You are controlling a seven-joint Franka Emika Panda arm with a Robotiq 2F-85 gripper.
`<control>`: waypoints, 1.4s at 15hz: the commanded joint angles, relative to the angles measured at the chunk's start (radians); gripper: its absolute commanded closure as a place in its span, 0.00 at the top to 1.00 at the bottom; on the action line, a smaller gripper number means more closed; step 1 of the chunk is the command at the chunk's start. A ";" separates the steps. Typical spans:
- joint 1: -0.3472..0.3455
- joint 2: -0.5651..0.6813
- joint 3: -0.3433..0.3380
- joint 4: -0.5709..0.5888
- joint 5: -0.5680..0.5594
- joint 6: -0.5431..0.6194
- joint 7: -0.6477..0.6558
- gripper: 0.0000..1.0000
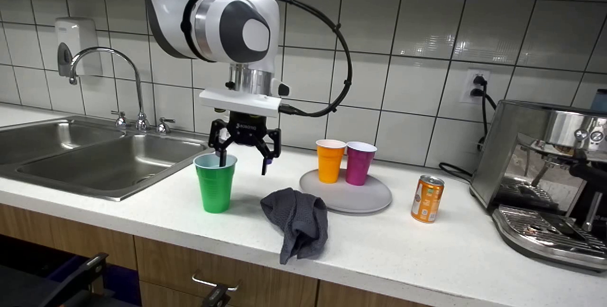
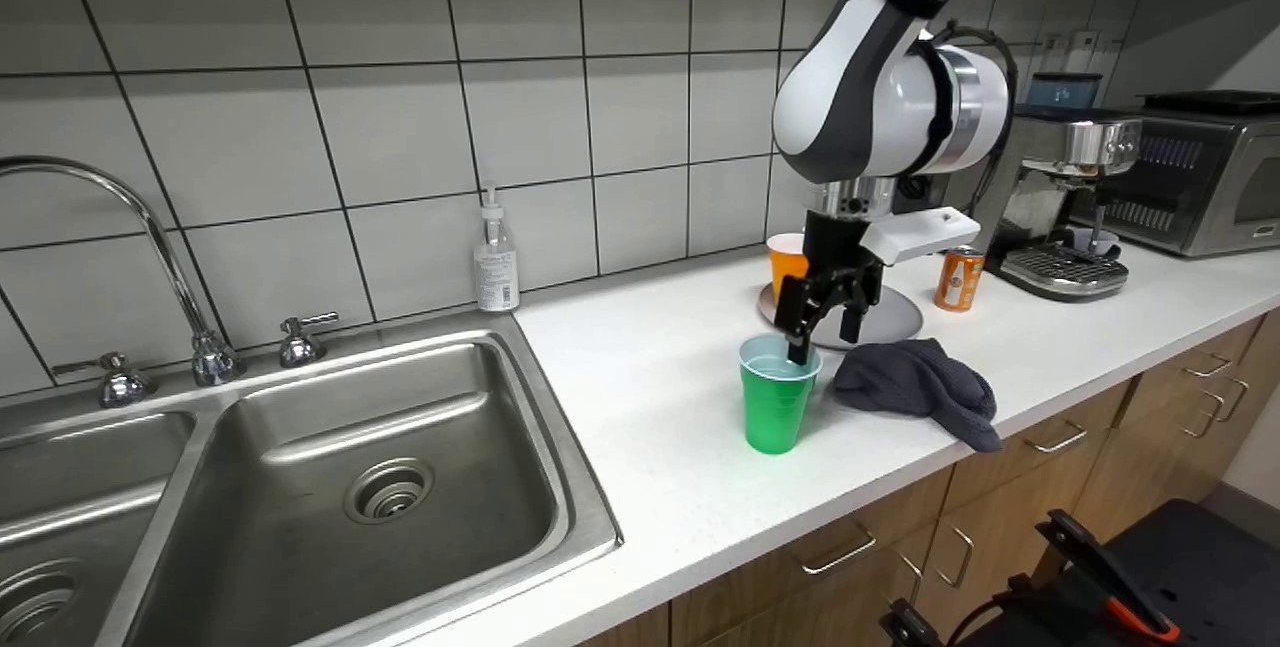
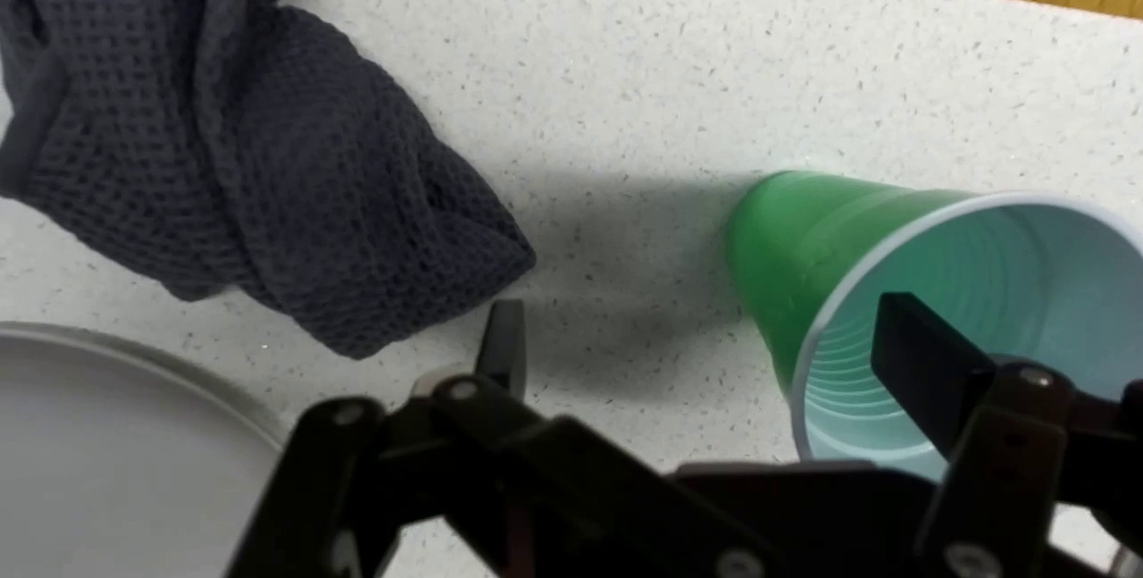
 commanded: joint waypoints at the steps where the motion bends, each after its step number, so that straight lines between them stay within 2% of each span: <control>1: -0.008 0.022 0.009 0.031 -0.036 -0.017 0.020 1.00; 2: -0.008 0.025 0.010 0.033 -0.037 -0.017 0.020 0.75; 4: -0.008 0.029 0.012 0.038 -0.037 -0.017 0.019 0.66; 7: -0.008 0.034 0.014 0.043 -0.037 -0.018 0.020 0.40; 12: -0.010 0.034 0.015 0.045 -0.034 -0.018 0.017 0.03; 13: -0.010 0.033 0.015 0.045 -0.034 -0.018 0.016 0.00; 21: -0.017 0.008 0.029 0.057 0.009 -0.027 -0.014 0.01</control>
